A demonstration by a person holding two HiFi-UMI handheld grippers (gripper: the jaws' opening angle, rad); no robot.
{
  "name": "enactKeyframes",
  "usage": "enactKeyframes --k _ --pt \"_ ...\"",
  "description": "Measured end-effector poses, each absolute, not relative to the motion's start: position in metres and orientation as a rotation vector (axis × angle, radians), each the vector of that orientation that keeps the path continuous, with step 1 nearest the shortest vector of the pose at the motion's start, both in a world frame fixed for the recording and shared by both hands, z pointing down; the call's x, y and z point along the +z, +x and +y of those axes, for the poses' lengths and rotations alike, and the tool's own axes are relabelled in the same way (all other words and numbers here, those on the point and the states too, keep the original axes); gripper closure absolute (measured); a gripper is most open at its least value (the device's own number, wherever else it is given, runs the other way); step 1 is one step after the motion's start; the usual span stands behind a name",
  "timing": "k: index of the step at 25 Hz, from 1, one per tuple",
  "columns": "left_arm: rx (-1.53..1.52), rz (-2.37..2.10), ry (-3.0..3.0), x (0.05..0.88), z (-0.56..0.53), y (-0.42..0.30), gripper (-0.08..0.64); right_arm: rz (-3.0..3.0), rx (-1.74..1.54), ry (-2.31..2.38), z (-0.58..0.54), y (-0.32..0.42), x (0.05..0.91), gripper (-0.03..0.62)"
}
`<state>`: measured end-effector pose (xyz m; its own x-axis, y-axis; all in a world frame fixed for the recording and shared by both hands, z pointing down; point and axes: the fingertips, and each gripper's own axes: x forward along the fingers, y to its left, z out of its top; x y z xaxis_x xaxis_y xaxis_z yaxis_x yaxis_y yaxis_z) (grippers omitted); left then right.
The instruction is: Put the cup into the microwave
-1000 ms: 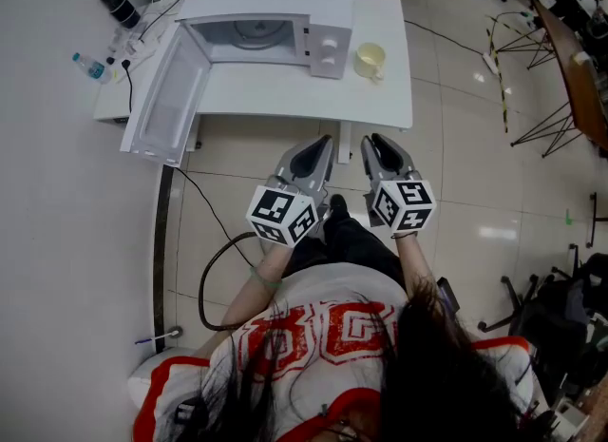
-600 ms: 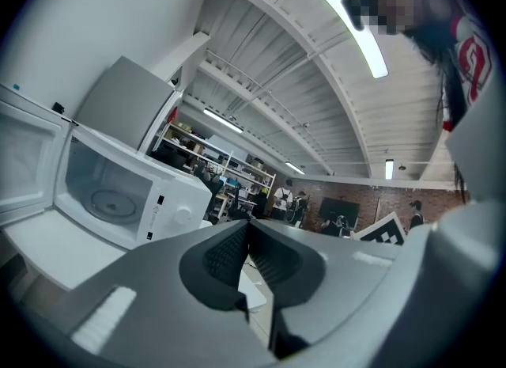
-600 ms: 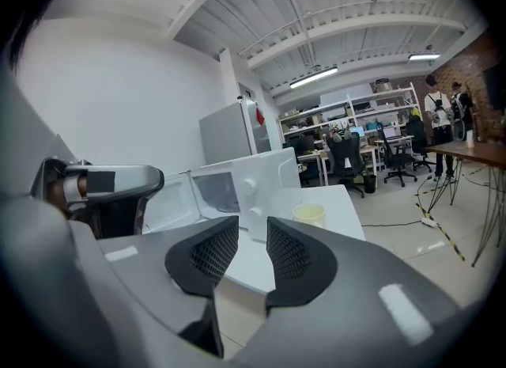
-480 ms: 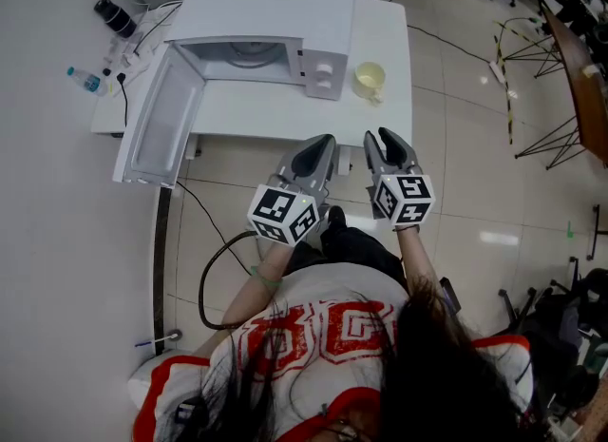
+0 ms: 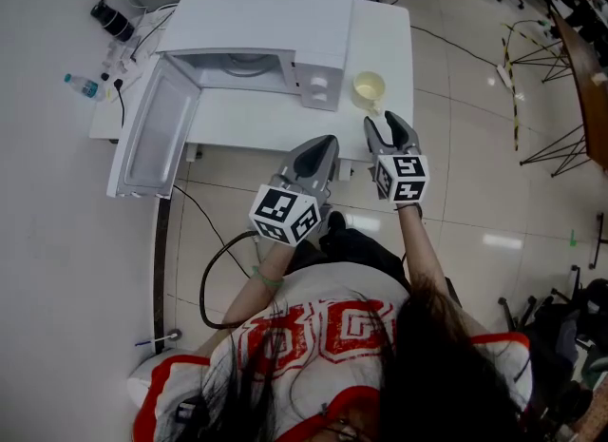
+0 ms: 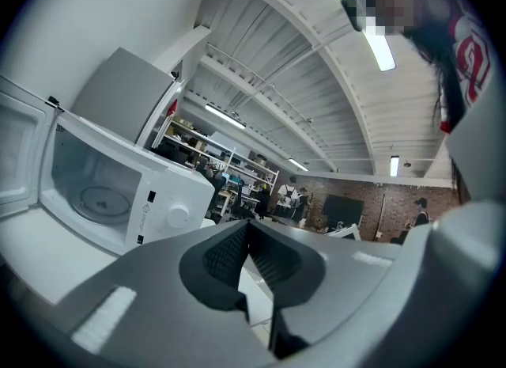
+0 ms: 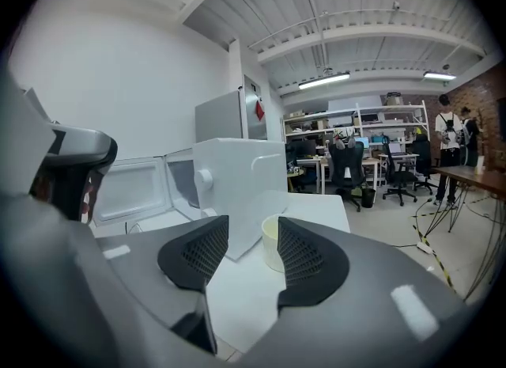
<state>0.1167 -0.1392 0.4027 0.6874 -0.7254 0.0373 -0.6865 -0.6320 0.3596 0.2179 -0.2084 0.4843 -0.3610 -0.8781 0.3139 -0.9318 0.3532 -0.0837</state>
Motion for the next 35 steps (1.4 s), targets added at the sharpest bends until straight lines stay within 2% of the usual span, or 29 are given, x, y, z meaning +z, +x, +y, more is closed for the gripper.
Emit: enactKeyframes --k 7,10,16,27,35 --pt "-0.149 -1.075 2.566 0.420 -0.151 0.133 0.560 -2.380 0.386 1.573 -0.234 0.222 0.519 0.321" --pt "-0.140 -1.060 2.566 0.429 -0.154 0.139 0.560 -2.377 0.372 1.589 -0.247 0.227 0.530 0.260" --pt "-0.125 -1.046 2.568 0.445 -0.163 0.144 0.560 -2.347 0.391 1.564 -0.273 0.229 0.552 0.187" --pt "-0.123 -1.082 2.569 0.456 -0.178 0.136 0.560 -2.335 0.437 1.509 -0.308 0.226 0.581 0.132" --pt "-0.124 -1.115 2.559 0.459 -0.184 0.129 0.560 -2.327 0.438 1.517 -0.325 0.220 0.587 0.129"
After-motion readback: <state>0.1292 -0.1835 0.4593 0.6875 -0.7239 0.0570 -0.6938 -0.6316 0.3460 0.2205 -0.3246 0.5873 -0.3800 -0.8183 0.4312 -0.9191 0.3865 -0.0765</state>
